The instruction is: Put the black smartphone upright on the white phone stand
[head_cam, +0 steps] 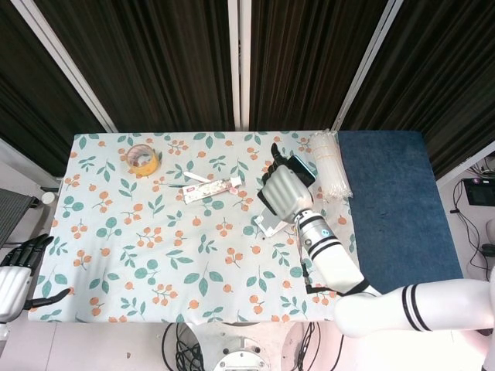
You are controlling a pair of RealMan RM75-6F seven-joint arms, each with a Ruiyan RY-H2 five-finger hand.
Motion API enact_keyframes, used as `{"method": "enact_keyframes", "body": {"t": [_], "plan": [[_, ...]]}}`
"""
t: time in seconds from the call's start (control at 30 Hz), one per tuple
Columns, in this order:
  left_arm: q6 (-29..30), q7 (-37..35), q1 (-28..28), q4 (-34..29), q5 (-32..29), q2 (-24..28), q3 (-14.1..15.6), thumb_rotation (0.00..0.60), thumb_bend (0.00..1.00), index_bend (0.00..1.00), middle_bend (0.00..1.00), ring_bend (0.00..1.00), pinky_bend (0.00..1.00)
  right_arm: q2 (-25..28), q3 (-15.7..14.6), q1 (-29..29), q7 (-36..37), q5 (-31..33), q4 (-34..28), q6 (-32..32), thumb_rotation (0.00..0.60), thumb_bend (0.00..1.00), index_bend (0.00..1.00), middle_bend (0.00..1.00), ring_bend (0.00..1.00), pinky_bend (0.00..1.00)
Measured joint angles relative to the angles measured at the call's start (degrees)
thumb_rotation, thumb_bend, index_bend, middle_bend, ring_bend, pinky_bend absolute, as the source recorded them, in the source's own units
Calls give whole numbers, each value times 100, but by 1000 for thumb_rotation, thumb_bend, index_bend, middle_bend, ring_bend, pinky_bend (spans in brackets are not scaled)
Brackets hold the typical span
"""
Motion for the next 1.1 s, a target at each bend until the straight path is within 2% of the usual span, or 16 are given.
{"method": "enact_keyframes", "body": {"t": [0.2, 0.4, 0.7, 1.1], "plan": [[-13, 5, -20, 19, 27, -34, -4, 438, 56, 84, 70, 102, 200, -486, -145, 414, -365, 368, -23, 434, 600, 363, 563, 384, 388, 23], [-15, 2, -21, 28, 26, -45, -6, 438, 56, 83, 71, 102, 200, -872, -263, 576, -484, 469, 87, 743, 600, 364, 562, 376, 388, 23], [17, -48, -5, 62, 58, -63, 9, 438, 56, 83, 71, 102, 200, -1385, -301, 879, -867, 915, 194, 1289, 600, 365, 539, 357, 388, 31], [67, -160, 45, 163, 77, -75, 42, 438, 56, 83, 71, 102, 199, -1974, -301, 971, -1194, 1461, 512, 1924, 600, 364, 530, 342, 382, 38]]}}
